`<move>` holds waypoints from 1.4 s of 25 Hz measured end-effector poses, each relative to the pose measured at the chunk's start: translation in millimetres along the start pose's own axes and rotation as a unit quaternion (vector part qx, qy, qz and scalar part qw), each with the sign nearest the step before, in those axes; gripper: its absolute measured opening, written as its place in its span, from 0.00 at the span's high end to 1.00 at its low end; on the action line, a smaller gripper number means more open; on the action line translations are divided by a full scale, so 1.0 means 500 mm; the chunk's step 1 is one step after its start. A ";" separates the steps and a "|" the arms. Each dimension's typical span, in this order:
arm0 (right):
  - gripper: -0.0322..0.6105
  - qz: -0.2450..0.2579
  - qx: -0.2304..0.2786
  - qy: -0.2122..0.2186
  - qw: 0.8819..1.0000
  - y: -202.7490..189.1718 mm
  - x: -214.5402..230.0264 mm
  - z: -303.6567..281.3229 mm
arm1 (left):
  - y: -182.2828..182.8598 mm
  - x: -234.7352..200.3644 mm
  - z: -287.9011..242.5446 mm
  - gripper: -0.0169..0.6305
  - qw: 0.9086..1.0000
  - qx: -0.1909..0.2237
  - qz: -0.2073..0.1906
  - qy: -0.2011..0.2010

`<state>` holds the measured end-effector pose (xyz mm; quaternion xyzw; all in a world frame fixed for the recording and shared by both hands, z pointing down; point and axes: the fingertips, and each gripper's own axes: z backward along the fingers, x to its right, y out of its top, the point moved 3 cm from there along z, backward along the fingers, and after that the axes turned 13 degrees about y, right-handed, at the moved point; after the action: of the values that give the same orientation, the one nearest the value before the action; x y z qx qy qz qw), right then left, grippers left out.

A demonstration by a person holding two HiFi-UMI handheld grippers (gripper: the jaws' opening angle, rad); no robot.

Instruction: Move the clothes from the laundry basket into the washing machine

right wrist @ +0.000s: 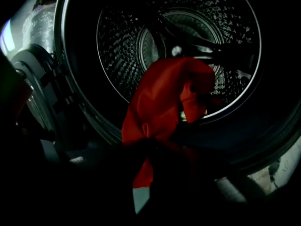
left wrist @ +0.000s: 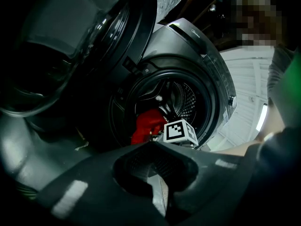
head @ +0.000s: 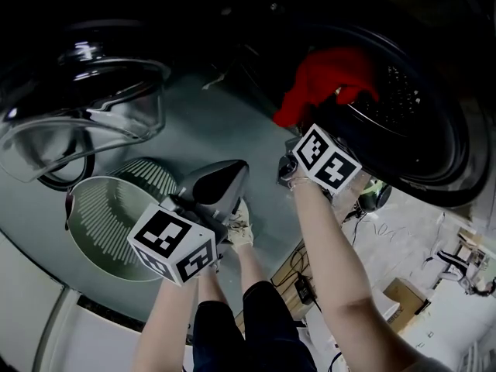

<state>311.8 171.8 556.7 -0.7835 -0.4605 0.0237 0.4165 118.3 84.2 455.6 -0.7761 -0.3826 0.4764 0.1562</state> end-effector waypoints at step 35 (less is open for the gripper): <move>0.24 -0.022 0.086 0.068 0.994 0.214 -0.045 0.063 | 0.100 0.024 0.059 0.97 0.999 0.021 -0.023 0.016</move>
<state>361.0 150.5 456.1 -0.7343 -0.4441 0.0009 0.5134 118.0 56.6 403.2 -0.7711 -0.3874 0.4686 0.1892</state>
